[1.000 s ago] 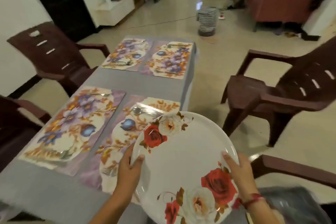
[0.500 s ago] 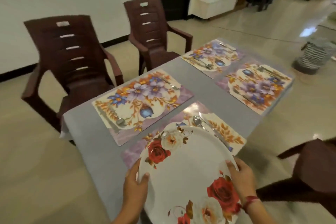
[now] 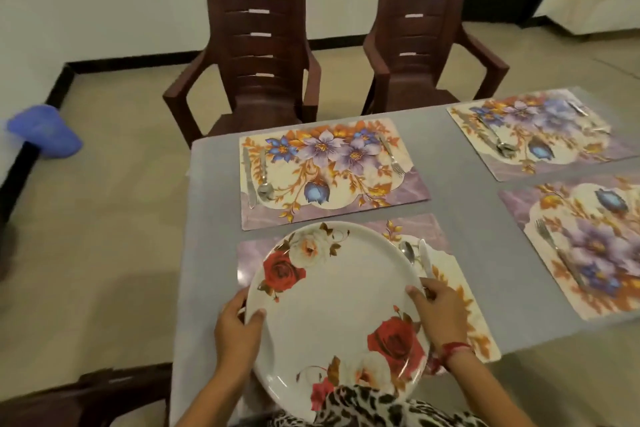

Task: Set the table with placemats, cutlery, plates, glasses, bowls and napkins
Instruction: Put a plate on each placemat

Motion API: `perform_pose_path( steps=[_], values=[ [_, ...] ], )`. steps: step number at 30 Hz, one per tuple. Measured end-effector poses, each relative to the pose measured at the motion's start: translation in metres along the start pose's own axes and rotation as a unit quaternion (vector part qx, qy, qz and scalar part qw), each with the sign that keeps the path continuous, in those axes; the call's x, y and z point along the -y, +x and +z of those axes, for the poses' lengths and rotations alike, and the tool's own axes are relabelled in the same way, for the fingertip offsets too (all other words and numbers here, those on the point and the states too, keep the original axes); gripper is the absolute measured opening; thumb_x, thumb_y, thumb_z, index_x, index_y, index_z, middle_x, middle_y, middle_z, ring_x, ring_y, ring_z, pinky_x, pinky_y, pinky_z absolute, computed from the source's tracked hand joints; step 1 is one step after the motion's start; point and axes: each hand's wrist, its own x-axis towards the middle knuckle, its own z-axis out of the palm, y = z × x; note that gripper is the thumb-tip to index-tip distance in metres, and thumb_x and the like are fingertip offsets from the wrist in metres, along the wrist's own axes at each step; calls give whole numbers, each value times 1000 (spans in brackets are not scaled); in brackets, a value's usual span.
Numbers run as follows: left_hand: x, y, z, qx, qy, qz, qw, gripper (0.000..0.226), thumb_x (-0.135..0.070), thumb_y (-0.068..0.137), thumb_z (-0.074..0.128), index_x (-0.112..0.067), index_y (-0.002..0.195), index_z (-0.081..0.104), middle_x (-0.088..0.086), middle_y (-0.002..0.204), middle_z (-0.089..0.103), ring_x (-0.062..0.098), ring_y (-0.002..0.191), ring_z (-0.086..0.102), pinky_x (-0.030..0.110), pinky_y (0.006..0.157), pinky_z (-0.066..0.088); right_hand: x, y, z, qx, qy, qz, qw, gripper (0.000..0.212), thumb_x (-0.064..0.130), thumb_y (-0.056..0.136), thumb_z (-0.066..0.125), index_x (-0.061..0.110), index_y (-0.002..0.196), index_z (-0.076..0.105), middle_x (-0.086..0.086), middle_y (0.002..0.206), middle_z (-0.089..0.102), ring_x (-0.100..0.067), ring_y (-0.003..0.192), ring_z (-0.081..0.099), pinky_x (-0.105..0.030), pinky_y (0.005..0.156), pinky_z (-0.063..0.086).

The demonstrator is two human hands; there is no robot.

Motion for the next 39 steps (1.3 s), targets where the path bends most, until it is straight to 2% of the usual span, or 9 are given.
perform_pose_path(
  steps=[6,10,13,16,18,22,29,35,39],
  values=[
    [-6,-14,17,-40,-8,-28,999,39,4,84,61,-15,118,64,0,101,65,19,93,60,29,77,48,-9,23,-8,51,-79,-33,995,13,26,87,65,18,79,70,4,62,63,-12,58,58,-22,51,38],
    [-7,-14,22,-53,21,-44,997,40,-1,84,61,-17,120,62,4,113,64,21,99,59,31,82,49,-2,31,-13,59,-133,-62,987,21,29,86,66,16,69,67,6,55,56,-8,52,53,-18,47,31],
    [-11,-12,18,-40,35,-36,998,38,-2,85,62,-18,119,62,-1,108,64,20,99,60,28,79,47,3,34,-13,52,-179,-59,981,29,33,83,68,17,60,61,4,52,53,-9,49,50,-20,45,27],
    [-12,-11,10,-11,59,-17,998,36,-7,85,66,-19,118,62,-2,107,63,18,99,60,29,82,49,11,40,-14,52,-230,-49,970,28,36,81,69,16,63,63,3,55,56,-10,49,50,-20,44,29],
    [-10,-14,2,-4,80,-7,997,31,-11,84,69,-18,114,64,-4,100,64,15,91,61,25,76,48,16,41,-14,68,-256,-43,963,25,35,79,70,14,67,62,2,58,56,-10,51,50,-20,45,32],
    [-9,-15,-9,-11,107,-7,994,21,-19,80,75,-13,100,72,-12,77,64,3,74,59,16,63,43,19,37,-12,89,-297,-22,950,19,30,77,72,14,84,64,-2,74,63,-19,67,59,-29,64,50],
    [-28,-5,-11,-36,133,-2,990,15,-17,81,73,-10,94,74,1,81,69,10,67,56,20,58,39,25,35,-20,86,-222,13,971,11,21,79,69,13,83,64,-4,80,64,-21,74,56,-26,67,39],
    [-66,2,-16,-54,104,21,993,17,-18,77,77,-13,93,75,0,79,69,12,72,63,24,66,44,29,48,-35,70,-88,22,993,11,17,77,71,11,85,68,-3,79,68,-22,77,63,-34,74,52],
    [-102,-5,12,-47,86,45,994,18,-20,75,78,-16,93,76,-1,82,72,15,76,66,27,73,46,24,69,-69,16,-8,11,1000,6,17,80,70,13,84,68,1,76,65,-15,73,60,-27,70,46]
  ],
)
